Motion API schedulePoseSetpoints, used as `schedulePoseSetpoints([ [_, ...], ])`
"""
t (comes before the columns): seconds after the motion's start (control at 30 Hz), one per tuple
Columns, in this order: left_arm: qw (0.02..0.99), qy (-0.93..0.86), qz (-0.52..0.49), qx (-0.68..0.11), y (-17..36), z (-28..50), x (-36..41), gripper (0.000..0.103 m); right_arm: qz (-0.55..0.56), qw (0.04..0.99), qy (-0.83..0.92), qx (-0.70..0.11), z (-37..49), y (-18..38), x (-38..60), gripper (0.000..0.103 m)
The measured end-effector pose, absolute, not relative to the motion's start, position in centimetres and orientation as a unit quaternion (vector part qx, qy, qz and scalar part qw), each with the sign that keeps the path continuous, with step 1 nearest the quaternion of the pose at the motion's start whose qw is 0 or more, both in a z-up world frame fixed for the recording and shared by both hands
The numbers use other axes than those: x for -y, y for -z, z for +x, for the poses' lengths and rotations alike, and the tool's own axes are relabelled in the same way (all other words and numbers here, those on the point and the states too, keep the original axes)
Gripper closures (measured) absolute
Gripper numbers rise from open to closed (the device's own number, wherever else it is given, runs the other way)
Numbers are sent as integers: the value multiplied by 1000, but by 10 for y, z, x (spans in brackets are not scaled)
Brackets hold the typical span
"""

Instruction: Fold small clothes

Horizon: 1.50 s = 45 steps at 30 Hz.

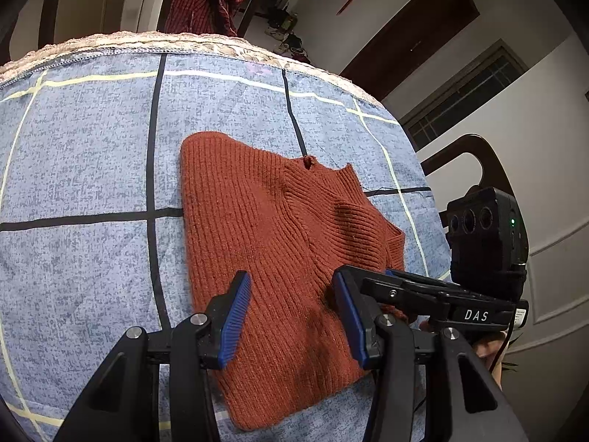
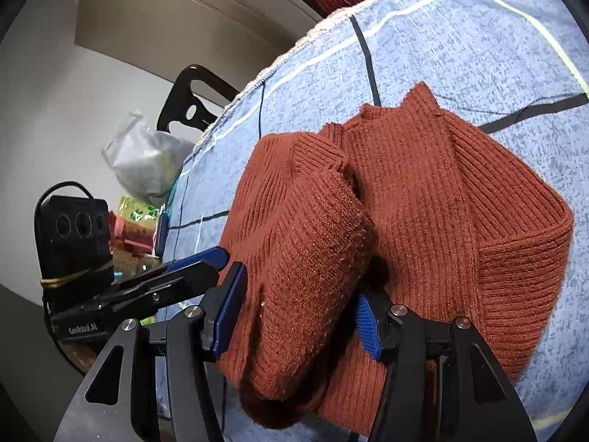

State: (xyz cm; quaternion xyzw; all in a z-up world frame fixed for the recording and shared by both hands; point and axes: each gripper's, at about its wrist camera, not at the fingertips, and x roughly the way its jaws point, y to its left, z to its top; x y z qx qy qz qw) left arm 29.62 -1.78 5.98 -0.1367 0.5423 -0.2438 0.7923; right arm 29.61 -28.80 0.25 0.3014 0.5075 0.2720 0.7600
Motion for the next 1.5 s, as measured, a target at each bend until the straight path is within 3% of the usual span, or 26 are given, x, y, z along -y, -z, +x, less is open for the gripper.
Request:
schedulePoseSetpoints([
  [0.13, 791, 243, -144, -543, -59, 296, 16, 53, 280, 771, -266, -507, 295, -6, 279, 50],
  [0.23, 792, 241, -144, -543, -59, 296, 15, 53, 274, 775, -259, -507, 294, -6, 277, 65],
  [0.33, 792, 240, -143, -542, -59, 295, 15, 53, 272, 777, -257, -506, 295, -5, 276, 69],
  [0.47, 792, 239, -147, -542, -59, 296, 16, 53, 260, 789, -260, -493, 291, -12, 273, 86],
  [1.13, 801, 256, -132, -525, -75, 289, 44, 53, 268, 812, -281, -436, 269, -64, 311, 88],
  [1.5, 794, 272, -102, -534, -62, 289, 81, 53, 274, 797, -258, -472, 271, -39, 343, 88],
])
